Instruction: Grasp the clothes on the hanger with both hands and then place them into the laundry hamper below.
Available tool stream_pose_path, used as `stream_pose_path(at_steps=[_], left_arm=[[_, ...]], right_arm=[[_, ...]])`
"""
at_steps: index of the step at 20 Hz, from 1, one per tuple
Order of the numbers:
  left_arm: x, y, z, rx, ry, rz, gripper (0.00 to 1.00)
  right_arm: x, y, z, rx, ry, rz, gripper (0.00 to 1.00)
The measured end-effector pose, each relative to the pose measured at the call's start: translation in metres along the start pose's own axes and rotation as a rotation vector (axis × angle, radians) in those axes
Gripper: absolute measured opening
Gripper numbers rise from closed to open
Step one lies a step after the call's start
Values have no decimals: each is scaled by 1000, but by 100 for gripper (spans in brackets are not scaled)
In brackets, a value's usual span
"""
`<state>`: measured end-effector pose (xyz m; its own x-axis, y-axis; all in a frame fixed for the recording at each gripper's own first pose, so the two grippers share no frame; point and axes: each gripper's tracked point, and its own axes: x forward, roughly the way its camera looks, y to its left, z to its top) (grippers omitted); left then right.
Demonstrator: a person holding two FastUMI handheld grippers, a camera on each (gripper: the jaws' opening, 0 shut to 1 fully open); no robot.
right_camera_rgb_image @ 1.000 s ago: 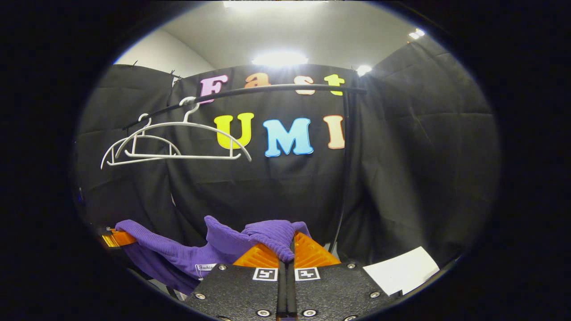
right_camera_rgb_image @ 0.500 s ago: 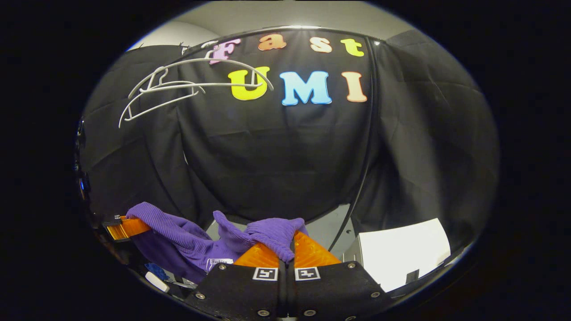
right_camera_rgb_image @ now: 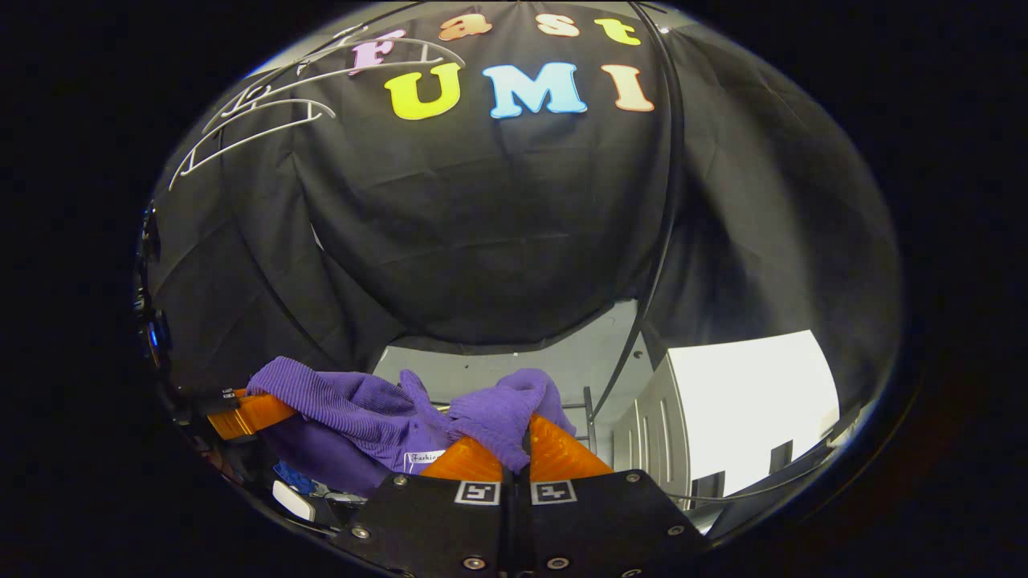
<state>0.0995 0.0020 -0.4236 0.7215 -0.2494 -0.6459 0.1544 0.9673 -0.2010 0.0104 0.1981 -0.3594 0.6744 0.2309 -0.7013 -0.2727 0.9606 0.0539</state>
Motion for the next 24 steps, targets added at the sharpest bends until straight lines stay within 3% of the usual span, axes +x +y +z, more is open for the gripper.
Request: stream_pose_path(at_steps=[8,19,23,24], left_arm=[[52,3,-86,16,116,-11,1],[62,9,-102,6,162,1,1],[59,10,-107,19,197,8,1],[63,9,-110,23,203,11,7]], right_arm=[[46,23,-75,38,126,22,0],[53,17,-82,80,152,0,1],[48,14,-83,119,153,-17,8],[45,12,-86,132,161,-21,10]])
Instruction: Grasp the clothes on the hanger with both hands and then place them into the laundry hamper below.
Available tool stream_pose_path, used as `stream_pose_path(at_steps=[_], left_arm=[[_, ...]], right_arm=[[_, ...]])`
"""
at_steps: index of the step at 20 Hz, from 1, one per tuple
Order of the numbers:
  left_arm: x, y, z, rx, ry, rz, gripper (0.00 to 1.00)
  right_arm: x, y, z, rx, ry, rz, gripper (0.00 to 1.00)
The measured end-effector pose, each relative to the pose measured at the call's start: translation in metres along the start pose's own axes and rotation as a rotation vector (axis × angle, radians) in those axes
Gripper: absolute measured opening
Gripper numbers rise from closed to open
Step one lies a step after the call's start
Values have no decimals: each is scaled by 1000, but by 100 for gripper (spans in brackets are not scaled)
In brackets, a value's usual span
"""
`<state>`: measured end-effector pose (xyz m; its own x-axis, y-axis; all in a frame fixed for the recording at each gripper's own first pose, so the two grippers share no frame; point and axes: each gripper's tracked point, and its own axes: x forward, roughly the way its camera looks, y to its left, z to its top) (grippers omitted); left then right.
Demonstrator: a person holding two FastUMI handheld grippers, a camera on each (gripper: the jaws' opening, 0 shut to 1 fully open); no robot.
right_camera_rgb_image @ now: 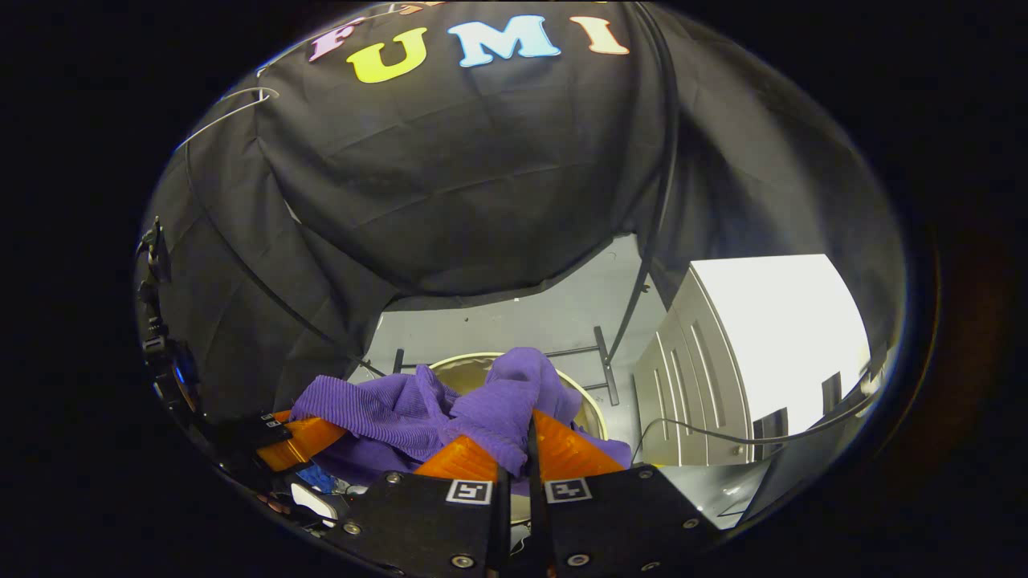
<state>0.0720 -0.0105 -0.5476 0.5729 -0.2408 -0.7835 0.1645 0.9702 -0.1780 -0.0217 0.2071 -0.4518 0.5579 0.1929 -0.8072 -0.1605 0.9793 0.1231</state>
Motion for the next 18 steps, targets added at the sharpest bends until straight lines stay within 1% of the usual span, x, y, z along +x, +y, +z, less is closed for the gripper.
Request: stream_pose_path(at_steps=[1,2,3,4,6,7,8,12,14,16,18], left_arm=[[3,2,-1,9,6,18,7],[3,5,-2,12,17,35,12],[1,4,-4,5,24,37,15],[0,7,-4,-1,32,48,32],[-15,9,5,4,20,63,65],[-18,13,6,13,16,73,82],[-25,15,11,22,7,83,99],[-72,26,48,22,-70,121,98],[-104,25,73,21,-131,119,98],[-139,27,102,25,-201,137,99],[-175,19,138,14,-293,125,98]], right_arm=[[-2,0,-2,14,10,6,13],[-6,3,-2,29,15,26,19],[-9,6,-1,37,17,36,37],[-14,5,-1,34,21,38,55],[-27,0,8,10,0,17,92],[-34,-2,14,4,-18,10,92],[-41,-3,19,5,-36,9,95],[-80,-21,53,7,-132,-17,95],[-105,-34,72,14,-193,-33,96],[-136,-50,101,17,-277,-59,96],[-169,-69,135,12,-384,-107,96]])
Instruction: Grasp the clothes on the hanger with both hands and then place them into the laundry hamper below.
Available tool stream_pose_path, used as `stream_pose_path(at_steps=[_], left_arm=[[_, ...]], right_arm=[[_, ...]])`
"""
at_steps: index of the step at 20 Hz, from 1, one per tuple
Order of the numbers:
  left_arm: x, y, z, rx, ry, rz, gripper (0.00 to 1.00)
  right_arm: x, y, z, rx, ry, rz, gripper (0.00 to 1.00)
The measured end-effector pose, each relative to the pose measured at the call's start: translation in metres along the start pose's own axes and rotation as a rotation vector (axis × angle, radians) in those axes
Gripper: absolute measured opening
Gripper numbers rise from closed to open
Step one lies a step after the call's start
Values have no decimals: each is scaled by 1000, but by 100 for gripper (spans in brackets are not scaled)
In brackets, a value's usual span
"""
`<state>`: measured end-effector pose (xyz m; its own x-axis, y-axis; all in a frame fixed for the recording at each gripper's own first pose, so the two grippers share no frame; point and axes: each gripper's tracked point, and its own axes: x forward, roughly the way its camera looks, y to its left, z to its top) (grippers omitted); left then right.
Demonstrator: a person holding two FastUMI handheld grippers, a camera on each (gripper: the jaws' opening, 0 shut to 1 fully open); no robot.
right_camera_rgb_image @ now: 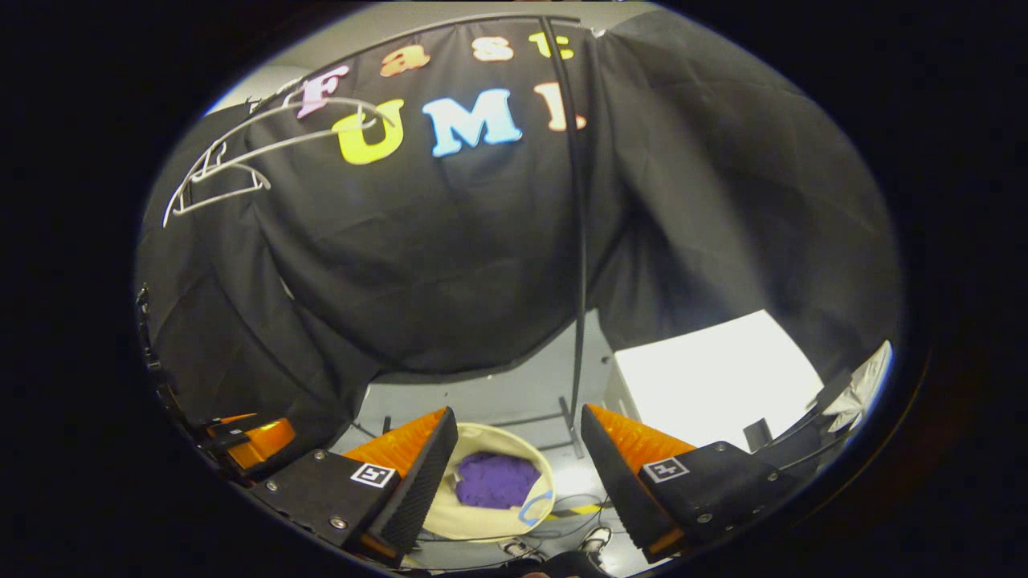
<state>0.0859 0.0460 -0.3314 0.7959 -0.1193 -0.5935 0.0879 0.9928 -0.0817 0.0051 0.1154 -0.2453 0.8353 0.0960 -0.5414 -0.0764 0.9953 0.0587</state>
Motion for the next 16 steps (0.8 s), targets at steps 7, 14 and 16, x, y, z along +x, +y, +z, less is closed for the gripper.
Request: stream_pose_path(at_steps=[7,14,16], left_arm=[[-84,-16,190,-33,-373,-42,99],[-174,-33,285,-7,-639,28,98],[-187,-40,291,-45,-668,66,98]], right_arm=[[-67,-49,137,-12,-366,-107,91],[-128,-95,226,-53,-584,-106,95],[-140,-113,247,-64,-630,-97,91]])
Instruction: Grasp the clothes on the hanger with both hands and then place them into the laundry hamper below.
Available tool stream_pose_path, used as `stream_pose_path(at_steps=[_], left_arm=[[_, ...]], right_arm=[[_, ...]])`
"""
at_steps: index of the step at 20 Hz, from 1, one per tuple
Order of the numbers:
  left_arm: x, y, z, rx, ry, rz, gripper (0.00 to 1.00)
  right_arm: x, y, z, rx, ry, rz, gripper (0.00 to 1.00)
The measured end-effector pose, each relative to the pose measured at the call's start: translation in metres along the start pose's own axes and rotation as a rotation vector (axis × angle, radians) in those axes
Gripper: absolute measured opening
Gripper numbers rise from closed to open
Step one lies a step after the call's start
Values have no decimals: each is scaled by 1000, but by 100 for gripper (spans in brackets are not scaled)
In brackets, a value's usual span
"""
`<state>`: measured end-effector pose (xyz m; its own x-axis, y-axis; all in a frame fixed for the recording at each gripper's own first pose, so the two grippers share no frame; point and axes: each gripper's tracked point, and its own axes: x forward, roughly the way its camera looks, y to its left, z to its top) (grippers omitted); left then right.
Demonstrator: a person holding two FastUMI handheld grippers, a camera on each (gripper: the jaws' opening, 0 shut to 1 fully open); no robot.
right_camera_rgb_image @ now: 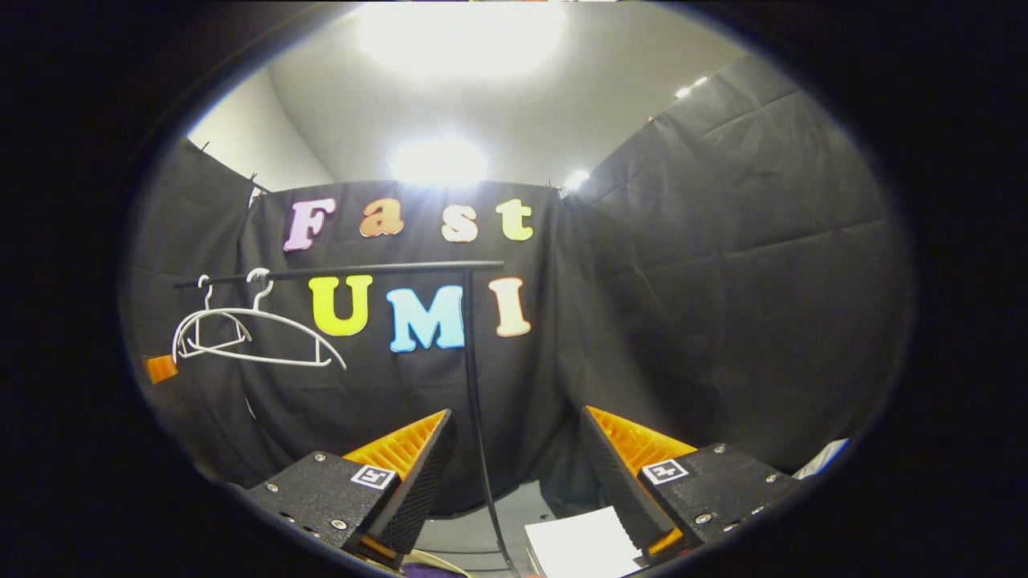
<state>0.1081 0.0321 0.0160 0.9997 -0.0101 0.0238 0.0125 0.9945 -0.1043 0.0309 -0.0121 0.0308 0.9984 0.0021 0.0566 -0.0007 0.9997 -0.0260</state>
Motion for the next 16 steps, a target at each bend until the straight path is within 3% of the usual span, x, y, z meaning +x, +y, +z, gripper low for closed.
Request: stream_pose_path(at_steps=[3,6,12,16], left_arm=[[-18,-10,11,-76,-38,64,99],[-41,-9,26,-67,-77,123,100],[-63,-22,57,-28,-119,138,100],[-59,-21,53,-40,-114,157,100]], right_arm=[[15,-24,16,15,-48,16,95],[29,-43,16,53,-49,34,95],[45,-56,21,53,-74,76,95],[59,-55,21,50,-70,95,95]])
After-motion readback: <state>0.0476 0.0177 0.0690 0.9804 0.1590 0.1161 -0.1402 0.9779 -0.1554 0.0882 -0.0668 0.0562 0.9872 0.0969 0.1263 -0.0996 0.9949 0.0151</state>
